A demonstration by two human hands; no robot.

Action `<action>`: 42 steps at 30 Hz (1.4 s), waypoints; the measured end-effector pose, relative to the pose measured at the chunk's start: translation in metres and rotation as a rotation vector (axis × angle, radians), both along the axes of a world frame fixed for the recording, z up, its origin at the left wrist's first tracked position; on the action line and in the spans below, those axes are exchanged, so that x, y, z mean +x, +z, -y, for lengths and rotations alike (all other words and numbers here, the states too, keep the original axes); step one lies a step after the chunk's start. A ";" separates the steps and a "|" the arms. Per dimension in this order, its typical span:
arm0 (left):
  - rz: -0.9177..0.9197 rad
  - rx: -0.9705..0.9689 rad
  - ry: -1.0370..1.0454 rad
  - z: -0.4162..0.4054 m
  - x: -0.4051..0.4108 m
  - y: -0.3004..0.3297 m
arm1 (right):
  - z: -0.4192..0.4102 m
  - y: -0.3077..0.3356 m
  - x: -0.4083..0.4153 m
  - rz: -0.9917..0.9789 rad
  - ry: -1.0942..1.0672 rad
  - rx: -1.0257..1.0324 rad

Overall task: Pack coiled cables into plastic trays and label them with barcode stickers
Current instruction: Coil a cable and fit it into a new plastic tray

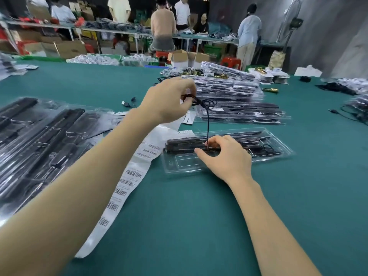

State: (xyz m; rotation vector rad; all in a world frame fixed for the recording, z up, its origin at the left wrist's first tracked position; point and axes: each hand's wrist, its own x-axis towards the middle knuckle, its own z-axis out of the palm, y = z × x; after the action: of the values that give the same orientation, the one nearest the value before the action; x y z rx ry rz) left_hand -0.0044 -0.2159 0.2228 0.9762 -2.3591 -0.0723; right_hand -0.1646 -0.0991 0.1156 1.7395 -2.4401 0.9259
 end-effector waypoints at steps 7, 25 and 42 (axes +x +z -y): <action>0.269 0.569 -0.108 -0.034 0.078 0.039 | -0.007 0.002 -0.004 0.042 0.068 0.025; -0.263 -0.143 0.215 -0.035 0.042 -0.022 | 0.025 0.057 0.018 1.005 0.368 -0.178; -0.453 0.787 -0.382 -0.034 0.032 -0.036 | 0.018 0.072 -0.008 0.369 0.533 -0.257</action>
State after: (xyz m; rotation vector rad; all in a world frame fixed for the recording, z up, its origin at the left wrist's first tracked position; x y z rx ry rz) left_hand 0.0276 -0.1823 0.1865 0.6985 -2.0477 -1.2997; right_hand -0.1724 -0.1170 0.1873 2.3275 -1.9080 1.6531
